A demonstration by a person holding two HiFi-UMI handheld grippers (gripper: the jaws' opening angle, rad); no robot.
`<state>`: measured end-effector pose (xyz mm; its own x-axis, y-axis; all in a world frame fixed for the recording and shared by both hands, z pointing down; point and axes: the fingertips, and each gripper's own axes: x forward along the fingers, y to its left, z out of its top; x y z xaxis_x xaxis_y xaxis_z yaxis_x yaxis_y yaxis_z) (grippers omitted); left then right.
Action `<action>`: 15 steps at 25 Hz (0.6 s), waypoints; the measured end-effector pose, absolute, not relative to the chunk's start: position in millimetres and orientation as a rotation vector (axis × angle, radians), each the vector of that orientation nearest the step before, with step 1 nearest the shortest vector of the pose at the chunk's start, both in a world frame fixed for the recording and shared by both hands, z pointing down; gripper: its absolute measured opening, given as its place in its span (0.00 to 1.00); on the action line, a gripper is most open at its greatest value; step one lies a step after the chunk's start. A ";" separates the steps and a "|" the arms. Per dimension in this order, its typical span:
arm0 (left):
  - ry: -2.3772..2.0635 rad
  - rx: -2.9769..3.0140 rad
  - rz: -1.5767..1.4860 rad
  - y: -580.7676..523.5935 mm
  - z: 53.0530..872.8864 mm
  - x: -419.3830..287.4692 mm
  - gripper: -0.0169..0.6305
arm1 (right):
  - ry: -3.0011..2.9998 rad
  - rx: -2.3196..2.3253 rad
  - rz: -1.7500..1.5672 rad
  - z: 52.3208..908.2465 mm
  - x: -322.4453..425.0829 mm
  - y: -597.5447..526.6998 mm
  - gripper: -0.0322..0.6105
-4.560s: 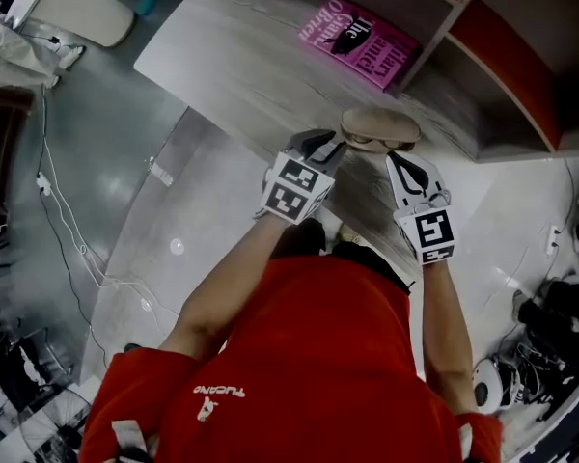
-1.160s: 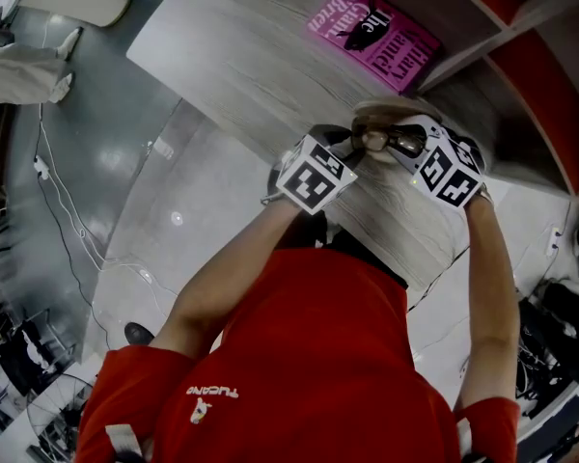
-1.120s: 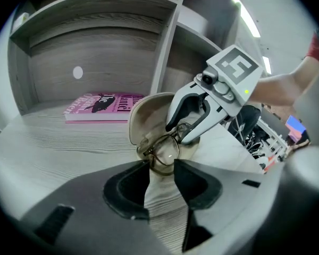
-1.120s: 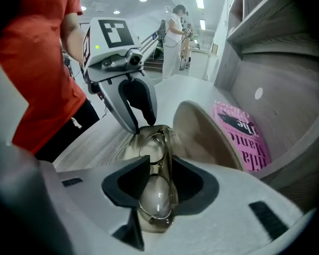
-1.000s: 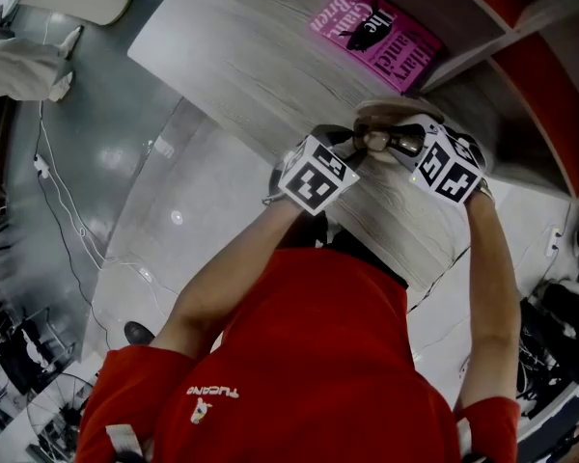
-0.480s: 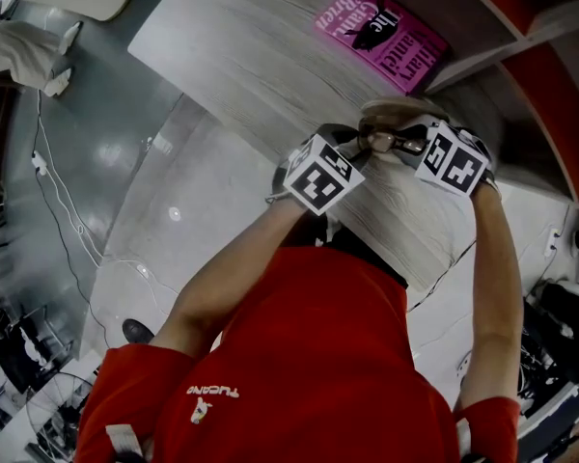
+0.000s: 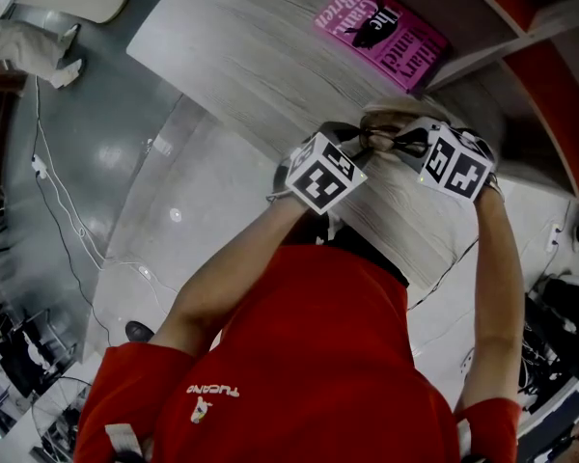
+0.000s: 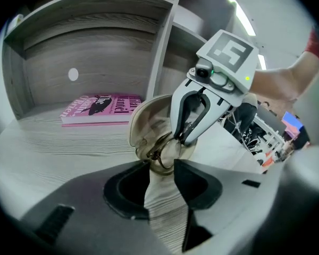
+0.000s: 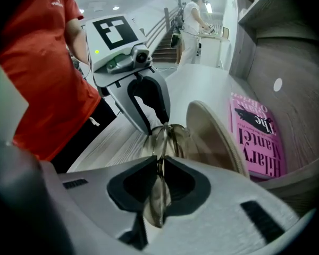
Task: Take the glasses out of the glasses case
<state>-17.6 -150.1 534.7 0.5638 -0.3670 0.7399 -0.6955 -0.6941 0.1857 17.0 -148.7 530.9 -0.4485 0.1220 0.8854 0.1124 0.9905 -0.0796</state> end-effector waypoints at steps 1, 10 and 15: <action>-0.853 2.340 0.955 -149.6 533.8 -17.7 0.24 | -2.039 -0.166 -0.007 528.7 16.6 -147.4 0.12; -0.844 2.362 0.948 -141.8 529.2 -21.6 0.24 | -2.038 -0.090 -0.137 522.1 17.3 -134.9 0.09; -0.847 2.373 0.918 -137.7 521.7 -23.8 0.24 | -2.078 -0.031 -0.122 512.1 17.4 -134.0 0.09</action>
